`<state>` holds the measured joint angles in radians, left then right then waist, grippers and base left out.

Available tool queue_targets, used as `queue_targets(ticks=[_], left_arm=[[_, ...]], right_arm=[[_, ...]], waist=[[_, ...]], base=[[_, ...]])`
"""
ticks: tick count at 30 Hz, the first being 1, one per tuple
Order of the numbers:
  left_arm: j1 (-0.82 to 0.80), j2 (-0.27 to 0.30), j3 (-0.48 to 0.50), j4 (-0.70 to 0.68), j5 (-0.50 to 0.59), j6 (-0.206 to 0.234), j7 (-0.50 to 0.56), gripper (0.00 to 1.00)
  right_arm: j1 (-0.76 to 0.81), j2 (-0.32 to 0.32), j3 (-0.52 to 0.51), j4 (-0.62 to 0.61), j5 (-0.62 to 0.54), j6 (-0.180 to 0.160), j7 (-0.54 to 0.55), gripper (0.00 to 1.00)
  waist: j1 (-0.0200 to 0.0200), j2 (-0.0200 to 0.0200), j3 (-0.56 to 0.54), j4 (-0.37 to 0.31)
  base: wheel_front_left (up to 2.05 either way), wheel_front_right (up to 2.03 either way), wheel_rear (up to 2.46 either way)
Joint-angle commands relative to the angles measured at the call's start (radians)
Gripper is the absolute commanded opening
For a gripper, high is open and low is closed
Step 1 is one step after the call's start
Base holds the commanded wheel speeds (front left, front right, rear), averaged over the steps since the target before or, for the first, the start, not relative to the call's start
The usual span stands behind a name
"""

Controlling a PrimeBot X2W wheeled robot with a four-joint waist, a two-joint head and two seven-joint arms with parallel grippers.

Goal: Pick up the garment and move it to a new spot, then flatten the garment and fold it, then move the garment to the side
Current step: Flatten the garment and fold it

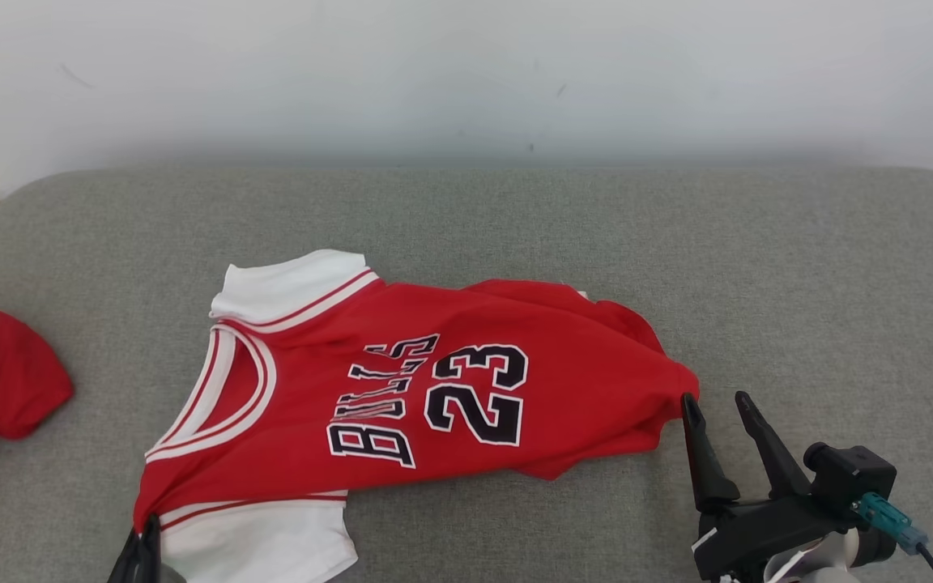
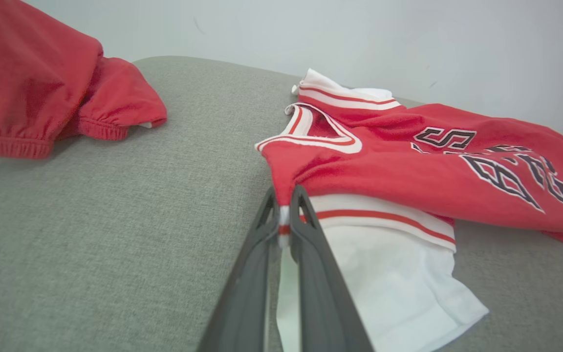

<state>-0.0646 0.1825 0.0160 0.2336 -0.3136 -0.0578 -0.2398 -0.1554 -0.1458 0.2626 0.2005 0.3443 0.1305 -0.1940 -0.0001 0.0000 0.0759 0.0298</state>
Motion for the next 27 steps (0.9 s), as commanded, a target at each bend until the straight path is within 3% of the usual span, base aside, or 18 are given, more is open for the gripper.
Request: queue_targets(ticks=[1, 9, 10, 11, 12, 19, 27], left_arm=[[0.023, 0.005, 0.005, -0.012, 0.001, 0.008, 0.0, 0.0], [0.072, -0.005, 0.001, -0.078, -0.011, 0.033, 0.034, 0.0], [0.073, -0.006, -0.001, -0.072, -0.008, 0.036, 0.033, 0.29], [0.073, -0.009, -0.002, -0.069, -0.005, 0.041, 0.026, 0.49], [0.071, -0.01, -0.003, -0.063, -0.004, 0.041, 0.022, 1.0], [0.058, -0.023, 0.0, -0.068, 0.018, 0.055, -0.014, 1.0], [0.054, -0.062, 0.021, -0.186, 0.055, 0.047, -0.026, 1.0]], right_arm=[[-0.001, -0.003, 0.002, 0.002, 0.006, 0.0, -0.004, 1.0], [0.011, -0.016, -0.008, 0.017, 0.005, 0.0, 0.006, 1.0], [0.01, -0.014, -0.007, 0.017, 0.004, 0.0, 0.007, 1.0], [0.009, -0.013, -0.006, 0.017, 0.003, 0.0, 0.01, 1.0], [0.009, -0.012, -0.006, 0.017, 0.001, 0.0, 0.013, 1.0], [0.001, -0.026, -0.021, 0.018, -0.001, 0.0, 0.023, 1.0], [-0.087, -0.05, -0.032, 0.065, -0.002, 0.0, 0.06, 1.0]], waist=[[0.0001, 0.0, -0.005, 0.002], [0.0001, 0.0, -0.031, 0.013], [0.0001, 0.0, -0.035, 0.013], [0.0001, 0.0, -0.037, 0.012], [0.0001, 0.0, -0.038, 0.012], [0.0001, 0.0, -0.043, 0.032], [0.0001, 0.0, -0.041, 0.066]], base=[[0.0, 0.0, 0.0], [0.0, 0.0, 0.0], [0.0, 0.0, 0.0], [0.0, 0.0, 0.0], [0.0, 0.0, 0.0], [0.0, 0.0, 0.0], [0.0, 0.0, 0.0]])
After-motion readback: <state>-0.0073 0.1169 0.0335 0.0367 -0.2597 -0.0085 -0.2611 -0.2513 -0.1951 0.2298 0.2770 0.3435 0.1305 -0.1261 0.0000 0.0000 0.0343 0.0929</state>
